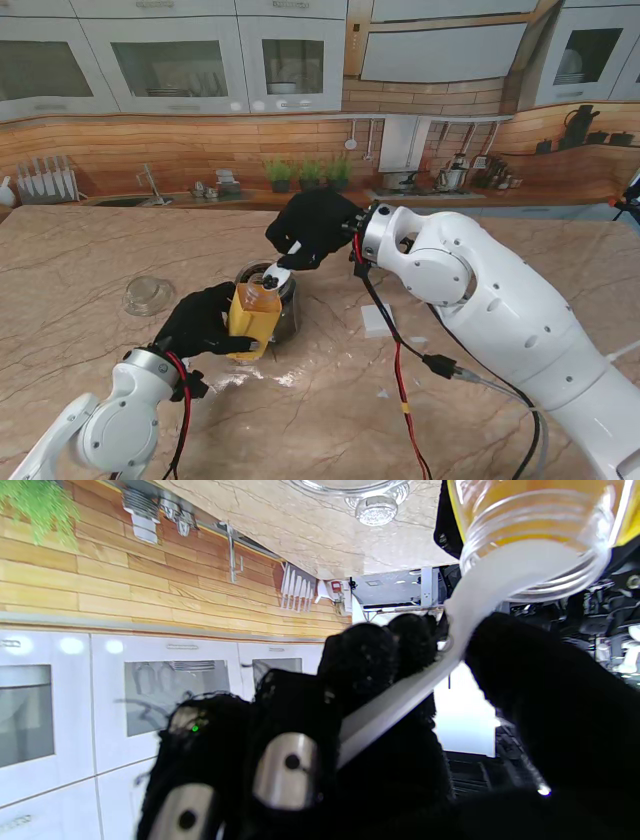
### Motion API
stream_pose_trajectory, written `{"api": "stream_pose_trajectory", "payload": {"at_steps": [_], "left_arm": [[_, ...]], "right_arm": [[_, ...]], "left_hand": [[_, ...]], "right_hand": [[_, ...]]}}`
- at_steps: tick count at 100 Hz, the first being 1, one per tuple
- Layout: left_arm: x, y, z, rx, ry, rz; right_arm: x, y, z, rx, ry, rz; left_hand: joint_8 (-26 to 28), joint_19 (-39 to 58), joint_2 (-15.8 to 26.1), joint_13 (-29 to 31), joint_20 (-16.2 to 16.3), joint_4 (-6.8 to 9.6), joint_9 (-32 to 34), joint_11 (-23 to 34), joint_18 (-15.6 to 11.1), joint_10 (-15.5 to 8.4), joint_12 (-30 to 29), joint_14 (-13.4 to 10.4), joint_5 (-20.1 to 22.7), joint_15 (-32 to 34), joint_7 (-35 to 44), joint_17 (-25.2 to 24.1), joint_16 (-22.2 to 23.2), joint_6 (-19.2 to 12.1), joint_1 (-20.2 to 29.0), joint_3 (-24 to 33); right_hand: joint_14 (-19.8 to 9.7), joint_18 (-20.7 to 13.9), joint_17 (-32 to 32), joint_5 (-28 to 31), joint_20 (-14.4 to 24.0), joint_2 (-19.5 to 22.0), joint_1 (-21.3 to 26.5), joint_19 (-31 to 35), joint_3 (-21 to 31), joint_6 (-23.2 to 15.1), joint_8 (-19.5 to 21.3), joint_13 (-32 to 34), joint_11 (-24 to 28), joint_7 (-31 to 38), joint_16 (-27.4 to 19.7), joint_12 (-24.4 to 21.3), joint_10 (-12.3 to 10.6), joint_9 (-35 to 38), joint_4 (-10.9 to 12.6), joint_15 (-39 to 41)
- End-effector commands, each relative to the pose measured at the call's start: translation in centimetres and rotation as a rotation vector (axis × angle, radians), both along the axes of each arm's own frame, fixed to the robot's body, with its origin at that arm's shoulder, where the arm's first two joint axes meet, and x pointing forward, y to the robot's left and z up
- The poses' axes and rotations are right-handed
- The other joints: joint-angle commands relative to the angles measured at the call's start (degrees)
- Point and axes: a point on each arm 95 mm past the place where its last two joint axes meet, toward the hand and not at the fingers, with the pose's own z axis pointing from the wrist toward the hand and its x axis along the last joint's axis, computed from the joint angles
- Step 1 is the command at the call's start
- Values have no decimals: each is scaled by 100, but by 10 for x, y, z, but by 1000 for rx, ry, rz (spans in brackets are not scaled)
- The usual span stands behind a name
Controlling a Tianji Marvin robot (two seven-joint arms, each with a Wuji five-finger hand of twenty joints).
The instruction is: Portion coffee beans from the glass jar into the coffee jar
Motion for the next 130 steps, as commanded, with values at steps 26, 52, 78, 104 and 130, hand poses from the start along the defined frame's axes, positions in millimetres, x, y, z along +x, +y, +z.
{"api": "stream_pose_trajectory", "payload": {"at_steps": [26, 52, 78, 104, 130], "left_arm": [[-1, -2, 0, -3, 19, -2], [-1, -2, -1, -4, 26, -3], [0, -2, -1, -13, 33, 8], [1, -3, -2, -23, 45, 11], [2, -3, -3, -36, 61, 19]], "right_arm": [[6, 2, 4, -38, -115, 129], [10, 13, 6, -49, -170, 204], [12, 24, 10, -71, -246, 279], [15, 31, 20, -78, -356, 348], [16, 33, 27, -74, -417, 402]], "left_hand": [[350, 541, 878, -41, 14, 1278, 940, 730, -261, -542, 287, 300, 856, -56, 1081, 65, -28, -1111, 853, 2387], [350, 549, 877, -41, 13, 1280, 942, 730, -260, -542, 290, 298, 855, -50, 1084, 65, -32, -1118, 851, 2383], [346, 651, 860, -38, 56, 1299, 953, 733, -238, -529, 287, 306, 865, -27, 1085, 79, -35, -1104, 861, 2405], [343, 573, 876, -41, 23, 1305, 947, 731, -258, -529, 284, 302, 864, -25, 1083, 67, -46, -1097, 850, 2387], [343, 662, 864, -41, 61, 1313, 960, 735, -232, -510, 286, 318, 870, -15, 1086, 75, -47, -1092, 860, 2399]], "right_hand": [[-875, -1603, 277, -84, 167, -207, 188, 1707, 619, 7, -18, 76, 281, 470, 158, -25, 217, 272, 36, 418], [-873, -1599, 274, -116, 160, -204, 192, 1707, 646, -7, -66, 76, 294, 525, 153, -38, 209, 254, 5, 402], [-874, -1597, 273, -126, 153, -196, 185, 1707, 670, -5, -103, 75, 306, 566, 150, -56, 193, 259, 2, 394], [-913, -1589, 263, -181, 115, -133, 177, 1702, 625, -19, -128, 78, 318, 605, 127, -72, 160, 227, 33, 335], [-914, -1651, 256, -173, 55, -225, 187, 1629, 624, -51, -199, 78, 338, 636, 127, -103, 142, 225, 91, 334]]}}
